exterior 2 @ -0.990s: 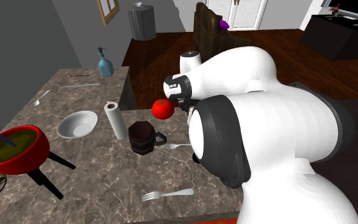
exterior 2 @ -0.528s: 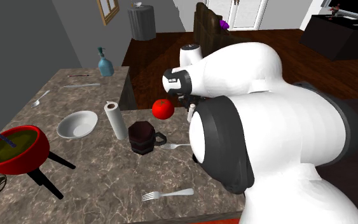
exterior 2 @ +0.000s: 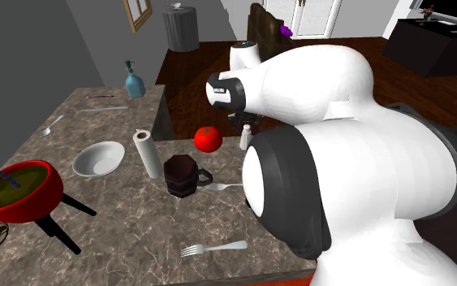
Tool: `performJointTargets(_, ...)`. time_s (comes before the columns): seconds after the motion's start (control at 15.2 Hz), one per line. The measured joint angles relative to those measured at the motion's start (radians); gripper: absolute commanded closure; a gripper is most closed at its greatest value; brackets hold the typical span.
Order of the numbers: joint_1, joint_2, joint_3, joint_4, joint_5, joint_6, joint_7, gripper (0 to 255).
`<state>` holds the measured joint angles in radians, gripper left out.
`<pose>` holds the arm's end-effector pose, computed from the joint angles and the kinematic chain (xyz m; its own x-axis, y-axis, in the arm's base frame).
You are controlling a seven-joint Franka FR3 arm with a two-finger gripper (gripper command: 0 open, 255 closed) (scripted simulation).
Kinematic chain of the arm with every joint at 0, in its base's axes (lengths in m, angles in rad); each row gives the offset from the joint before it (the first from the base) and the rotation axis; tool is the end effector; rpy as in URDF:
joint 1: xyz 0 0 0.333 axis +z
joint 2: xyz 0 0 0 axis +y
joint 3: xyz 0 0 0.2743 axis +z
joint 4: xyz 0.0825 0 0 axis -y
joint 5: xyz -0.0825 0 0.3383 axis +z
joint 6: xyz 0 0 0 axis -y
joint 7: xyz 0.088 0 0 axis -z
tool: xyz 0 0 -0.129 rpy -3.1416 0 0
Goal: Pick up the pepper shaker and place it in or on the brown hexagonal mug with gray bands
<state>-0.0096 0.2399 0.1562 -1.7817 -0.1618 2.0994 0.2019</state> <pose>0.5797 0.0701 0.3869 0.9950 0.0192 0.0977 0.0103 -0.9958 0.0909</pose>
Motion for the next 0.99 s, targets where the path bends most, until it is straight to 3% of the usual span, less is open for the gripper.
performJointTargets(0.99, 0.002, -0.036, 0.005, 0.152, 0.018, -0.187, -0.024, 255)
